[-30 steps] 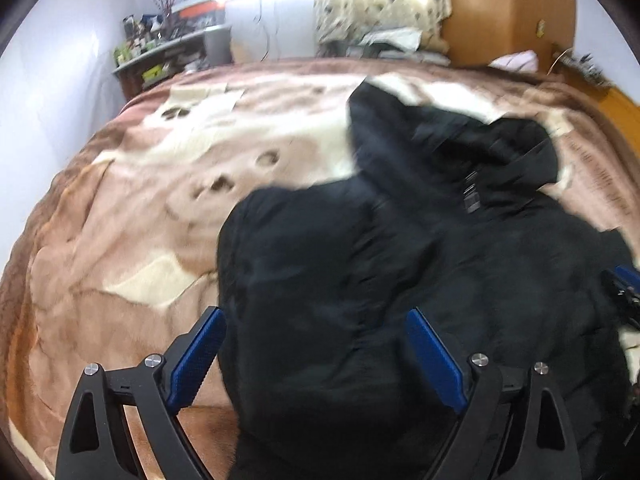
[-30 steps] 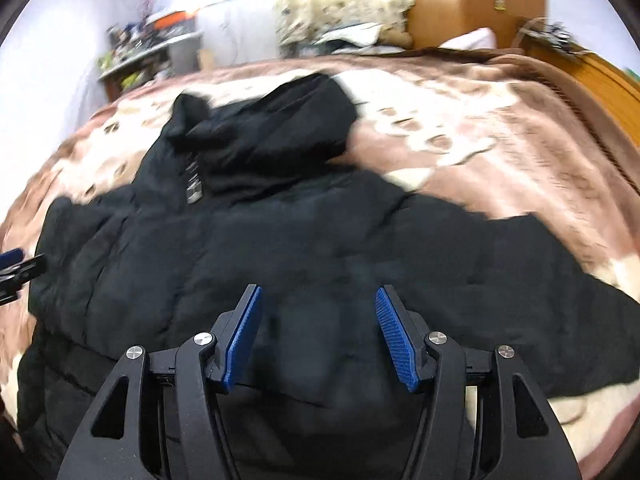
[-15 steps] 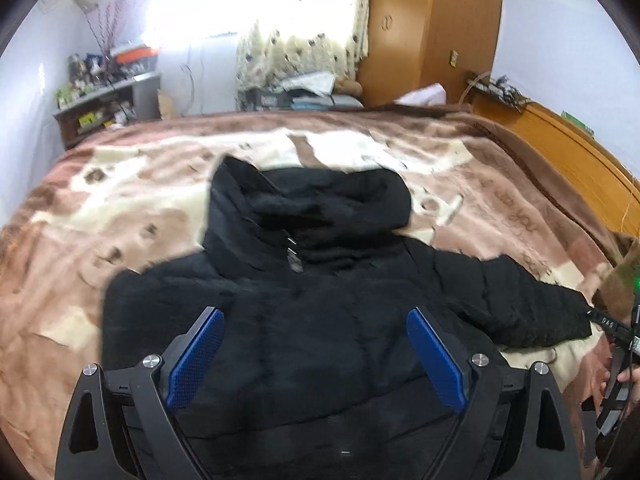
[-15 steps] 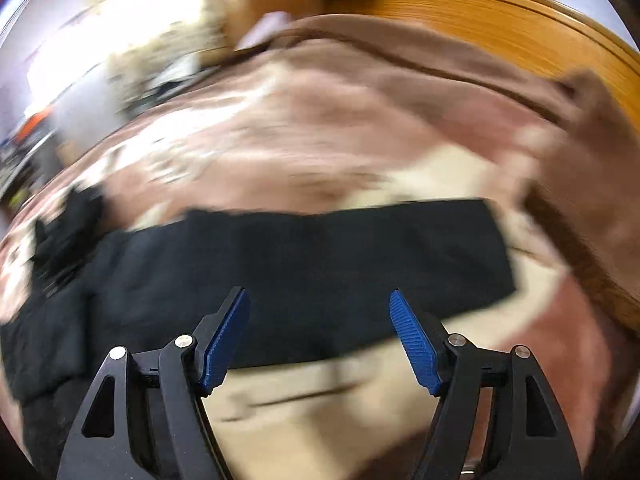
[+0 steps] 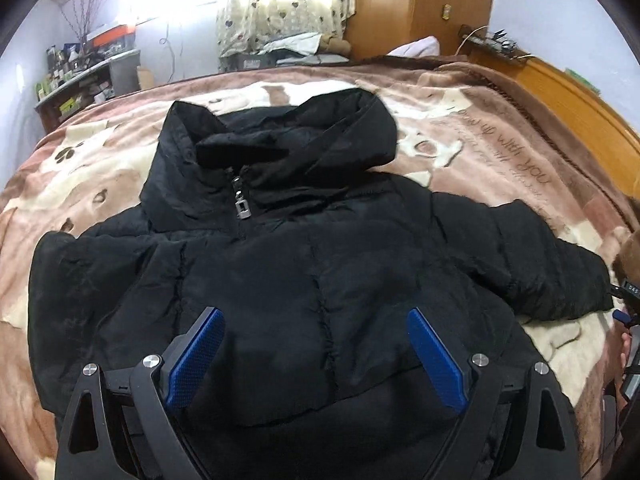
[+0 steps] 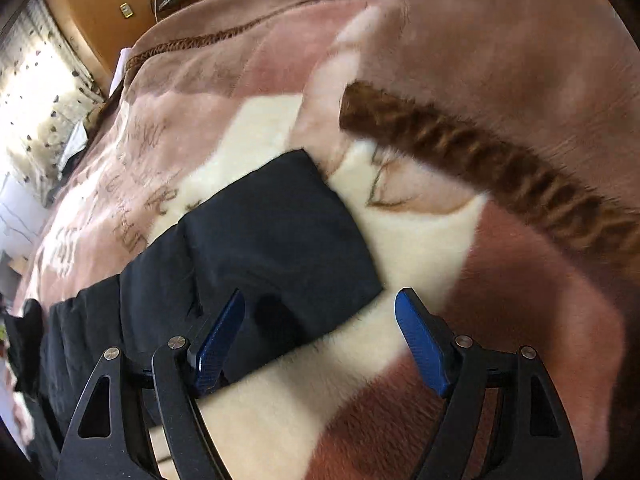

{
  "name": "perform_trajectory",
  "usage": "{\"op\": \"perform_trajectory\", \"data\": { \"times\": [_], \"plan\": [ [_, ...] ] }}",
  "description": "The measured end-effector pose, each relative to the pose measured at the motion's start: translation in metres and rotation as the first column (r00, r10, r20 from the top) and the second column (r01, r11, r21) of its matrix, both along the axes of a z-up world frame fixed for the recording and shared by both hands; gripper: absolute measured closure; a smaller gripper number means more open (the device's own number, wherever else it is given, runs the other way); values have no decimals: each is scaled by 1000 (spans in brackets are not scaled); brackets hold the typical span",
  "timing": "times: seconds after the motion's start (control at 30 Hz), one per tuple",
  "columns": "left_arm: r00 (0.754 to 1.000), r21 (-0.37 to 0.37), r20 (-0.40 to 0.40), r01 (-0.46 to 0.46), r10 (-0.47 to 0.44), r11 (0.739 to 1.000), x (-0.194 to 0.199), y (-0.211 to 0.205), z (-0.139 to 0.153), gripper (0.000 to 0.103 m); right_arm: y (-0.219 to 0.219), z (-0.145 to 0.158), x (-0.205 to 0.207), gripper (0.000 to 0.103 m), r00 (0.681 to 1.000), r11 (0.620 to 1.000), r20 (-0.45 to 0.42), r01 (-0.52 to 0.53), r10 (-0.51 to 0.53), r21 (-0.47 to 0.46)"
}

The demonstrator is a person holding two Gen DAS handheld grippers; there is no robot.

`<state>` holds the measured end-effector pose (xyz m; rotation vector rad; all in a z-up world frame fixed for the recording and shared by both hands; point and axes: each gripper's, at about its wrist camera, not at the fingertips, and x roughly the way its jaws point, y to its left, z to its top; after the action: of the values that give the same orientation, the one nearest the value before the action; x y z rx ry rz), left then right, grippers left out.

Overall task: Fold large clothes
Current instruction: 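Grasp the other sleeve cuff with the right tool, then fold the held sleeve across the jacket body with the right tool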

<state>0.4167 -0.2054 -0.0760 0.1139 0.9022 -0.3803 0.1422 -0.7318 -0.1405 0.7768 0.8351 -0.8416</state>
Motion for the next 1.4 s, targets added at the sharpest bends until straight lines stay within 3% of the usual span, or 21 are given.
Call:
{"op": "perform_trajectory", "data": {
  "times": [0.27, 0.37, 0.47, 0.53, 0.57, 0.63, 0.73, 0.93, 1.07, 1.2, 1.4],
  "plan": [
    [1000, 30, 16, 26, -26, 999, 1, -4, -5, 10, -7, -14, 14, 20, 1000, 1000, -3, 15, -15, 19],
    [999, 41, 7, 35, -35, 999, 2, -8, -9, 10, -11, -20, 29, 19, 998, 1000, -55, 8, -7, 26],
    [999, 41, -1, 38, -38, 998, 3, -8, -12, 10, -7, -17, 36, 24, 999, 1000, -51, 2, -2, 6],
    [999, 38, -6, 37, -36, 999, 3, -8, -13, 10, -3, -15, 40, 48, 998, 1000, -55, -13, 13, -13],
    [999, 34, -10, 36, -35, 999, 4, -7, -13, 10, 0, -14, 43, 53, 998, 999, -64, -21, 20, -29],
    [999, 33, -9, 32, -32, 999, 3, -5, -13, 10, 1, -13, 48, 79, 997, 999, -75, -36, 33, -39],
    [999, 31, -10, 41, -41, 999, 3, -2, -12, 10, 6, -1, 47, 91, 998, 996, -49, -46, 42, -75],
    [999, -4, 12, 51, -51, 999, 0, 8, 4, 10, 37, 55, 48, 94, 989, 964, 33, -131, 142, -231],
    [999, -49, 18, 52, -51, 997, -1, 17, 16, 12, 74, 102, 66, 94, 959, 917, 79, -234, 273, -323],
    [999, -78, 8, 51, -51, 996, -2, 29, 27, 12, 129, 140, 91, 95, 890, 847, 116, -369, 440, -384],
    [998, -123, -17, 55, -57, 991, -5, 46, 37, 12, 201, 155, 121, 95, 792, 747, 97, -517, 603, -418]
  ]
}}
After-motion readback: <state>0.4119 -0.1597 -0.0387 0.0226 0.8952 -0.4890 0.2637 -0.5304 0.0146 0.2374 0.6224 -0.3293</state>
